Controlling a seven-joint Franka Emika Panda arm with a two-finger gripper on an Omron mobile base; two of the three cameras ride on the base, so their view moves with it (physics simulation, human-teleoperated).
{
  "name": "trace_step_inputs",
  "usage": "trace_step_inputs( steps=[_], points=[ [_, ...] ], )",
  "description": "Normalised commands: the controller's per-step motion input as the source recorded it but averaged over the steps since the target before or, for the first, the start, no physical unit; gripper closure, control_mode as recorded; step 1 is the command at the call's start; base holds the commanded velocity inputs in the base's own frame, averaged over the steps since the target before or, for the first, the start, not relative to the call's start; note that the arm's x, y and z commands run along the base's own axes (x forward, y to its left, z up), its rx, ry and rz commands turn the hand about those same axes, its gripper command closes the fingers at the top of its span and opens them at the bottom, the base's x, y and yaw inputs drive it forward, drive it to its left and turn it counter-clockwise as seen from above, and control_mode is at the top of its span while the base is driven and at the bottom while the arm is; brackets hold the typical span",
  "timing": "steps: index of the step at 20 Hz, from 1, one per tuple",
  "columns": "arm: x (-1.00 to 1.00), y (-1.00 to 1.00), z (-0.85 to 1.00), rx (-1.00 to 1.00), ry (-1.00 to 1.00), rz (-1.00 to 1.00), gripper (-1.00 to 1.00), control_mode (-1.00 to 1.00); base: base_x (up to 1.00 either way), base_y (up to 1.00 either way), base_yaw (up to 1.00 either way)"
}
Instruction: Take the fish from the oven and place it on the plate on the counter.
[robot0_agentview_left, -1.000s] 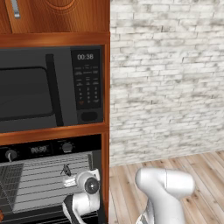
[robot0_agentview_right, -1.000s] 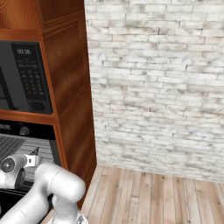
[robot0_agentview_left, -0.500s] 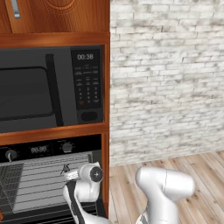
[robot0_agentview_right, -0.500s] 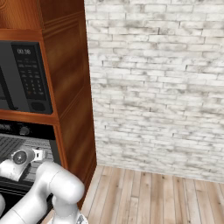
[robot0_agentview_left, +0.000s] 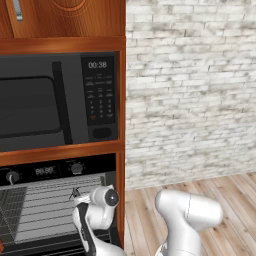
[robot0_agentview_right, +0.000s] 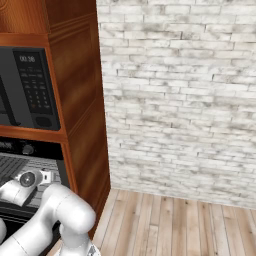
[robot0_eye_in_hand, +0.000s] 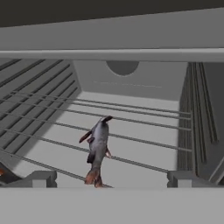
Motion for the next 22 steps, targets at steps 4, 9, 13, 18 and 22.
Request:
trace_step_inputs(
  steps=[4,9,13,18,22],
  points=[
    [0.01,0.2,-0.05,0.0,0.02,0.0,-1.0,-1.0,0.0,0.0,0.0],
    [0.11,0.06,-0.11,0.0,0.02,-0.02,-1.0,-1.0,0.0,0.0,0.0],
    [0.26,0.04,-0.05,0.0,0.02,-0.08,-1.0,-1.0,0.0,0.0,0.0],
    [0.19,0.15,-0.13,0.0,0.01,-0.11,-1.0,-1.0,0.0,0.0,0.0],
    [0.05,0.2,-0.11,0.0,0.07,-0.09,-1.0,-1.0,0.0,0.0,0.0]
  ],
)
